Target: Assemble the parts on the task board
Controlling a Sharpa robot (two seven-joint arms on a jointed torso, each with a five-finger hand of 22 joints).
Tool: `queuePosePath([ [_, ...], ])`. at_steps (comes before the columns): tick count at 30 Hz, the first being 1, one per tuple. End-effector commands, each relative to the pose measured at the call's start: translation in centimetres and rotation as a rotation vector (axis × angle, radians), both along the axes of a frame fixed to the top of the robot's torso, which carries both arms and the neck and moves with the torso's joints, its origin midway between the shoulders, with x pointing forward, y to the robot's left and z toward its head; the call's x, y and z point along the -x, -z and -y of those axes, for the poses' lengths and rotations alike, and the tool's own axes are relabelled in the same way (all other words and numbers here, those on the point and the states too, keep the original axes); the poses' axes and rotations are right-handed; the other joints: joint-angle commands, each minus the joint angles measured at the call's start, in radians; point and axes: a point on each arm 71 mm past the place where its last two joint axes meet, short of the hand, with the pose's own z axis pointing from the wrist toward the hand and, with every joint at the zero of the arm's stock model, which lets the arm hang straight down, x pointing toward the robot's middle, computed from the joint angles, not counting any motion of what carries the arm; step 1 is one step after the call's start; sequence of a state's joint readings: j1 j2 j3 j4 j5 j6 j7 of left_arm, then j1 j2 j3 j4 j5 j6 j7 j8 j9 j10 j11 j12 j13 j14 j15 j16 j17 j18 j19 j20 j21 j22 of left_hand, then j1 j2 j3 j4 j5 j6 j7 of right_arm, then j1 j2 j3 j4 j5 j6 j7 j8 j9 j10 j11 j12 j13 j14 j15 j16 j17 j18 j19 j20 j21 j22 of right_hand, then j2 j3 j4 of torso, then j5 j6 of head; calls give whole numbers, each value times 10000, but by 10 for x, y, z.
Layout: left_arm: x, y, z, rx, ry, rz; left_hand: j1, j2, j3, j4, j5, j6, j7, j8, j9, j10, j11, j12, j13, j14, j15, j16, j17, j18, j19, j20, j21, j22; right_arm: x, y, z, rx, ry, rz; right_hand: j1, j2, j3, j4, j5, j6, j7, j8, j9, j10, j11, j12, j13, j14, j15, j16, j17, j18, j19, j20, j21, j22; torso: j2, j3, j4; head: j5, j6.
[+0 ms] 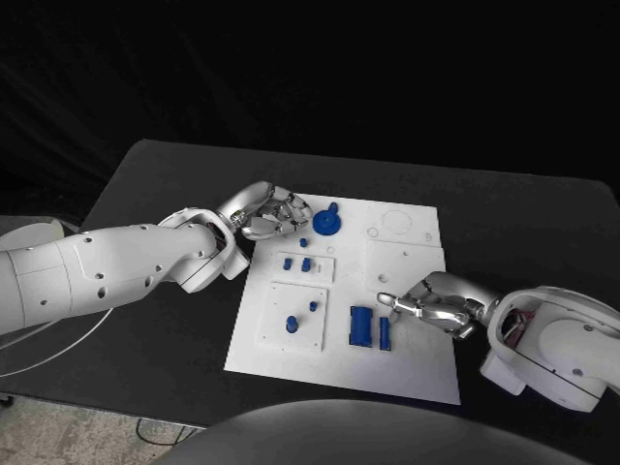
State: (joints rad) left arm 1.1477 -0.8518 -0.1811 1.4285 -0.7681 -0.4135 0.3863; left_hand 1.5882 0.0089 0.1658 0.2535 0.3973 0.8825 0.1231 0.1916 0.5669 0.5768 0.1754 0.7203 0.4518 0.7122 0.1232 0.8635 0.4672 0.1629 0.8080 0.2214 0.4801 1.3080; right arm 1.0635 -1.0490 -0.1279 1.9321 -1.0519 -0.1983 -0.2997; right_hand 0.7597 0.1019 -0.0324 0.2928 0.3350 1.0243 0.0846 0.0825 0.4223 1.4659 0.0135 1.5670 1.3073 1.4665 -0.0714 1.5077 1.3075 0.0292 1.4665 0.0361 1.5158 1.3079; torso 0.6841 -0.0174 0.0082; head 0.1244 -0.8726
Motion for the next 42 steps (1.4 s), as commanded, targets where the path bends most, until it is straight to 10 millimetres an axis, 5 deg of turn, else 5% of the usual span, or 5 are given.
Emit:
queuePosePath([
  [1, 1, 0, 2, 89, 147, -45, 95, -20, 44, -5, 73, -23, 25, 61, 11, 35, 36, 59, -15, 34, 25, 37, -15, 124, 7, 31, 64, 29, -1, -5, -4, -333, -47, 680, 43, 107, -134, -2, -35, 399, -39, 224, 77, 1049, -65, 38, 2634, 760, -14, 77, 988, -158, 818, 34, 81, 2454, 12, 4, -2, 1, 0],
  [8, 1, 0, 2, 85, 151, -64, 95, -20, 44, -5, 73, -23, 25, 61, 11, 35, 36, 59, -15, 34, 25, 37, -15, 124, 7, 31, 64, 29, -1, -8, -4, -570, 64, 1040, 127, 145, -251, -6, 2, 652, -117, 404, 167, 1049, -131, 38, 2634, 764, -64, 89, 1010, -161, 824, -4, 95, 2459, 6, 1, -2, 7, 0],
  [42, 1, 1, 3, 79, 164, -115, 104, -19, 53, -18, 92, -25, 31, 68, 15, 46, 37, 62, -27, 33, 25, 39, -18, 124, 2, 31, 75, 51, 2, 6, -8, 394, -406, 23, 523, 306, -760, -8, -103, -150, 13, -73, -214, 1049, -30, 38, 2634, 729, 2, 33, 837, -132, 768, 34, -8, 2418, 2, -5, -1, -8, 0],
])
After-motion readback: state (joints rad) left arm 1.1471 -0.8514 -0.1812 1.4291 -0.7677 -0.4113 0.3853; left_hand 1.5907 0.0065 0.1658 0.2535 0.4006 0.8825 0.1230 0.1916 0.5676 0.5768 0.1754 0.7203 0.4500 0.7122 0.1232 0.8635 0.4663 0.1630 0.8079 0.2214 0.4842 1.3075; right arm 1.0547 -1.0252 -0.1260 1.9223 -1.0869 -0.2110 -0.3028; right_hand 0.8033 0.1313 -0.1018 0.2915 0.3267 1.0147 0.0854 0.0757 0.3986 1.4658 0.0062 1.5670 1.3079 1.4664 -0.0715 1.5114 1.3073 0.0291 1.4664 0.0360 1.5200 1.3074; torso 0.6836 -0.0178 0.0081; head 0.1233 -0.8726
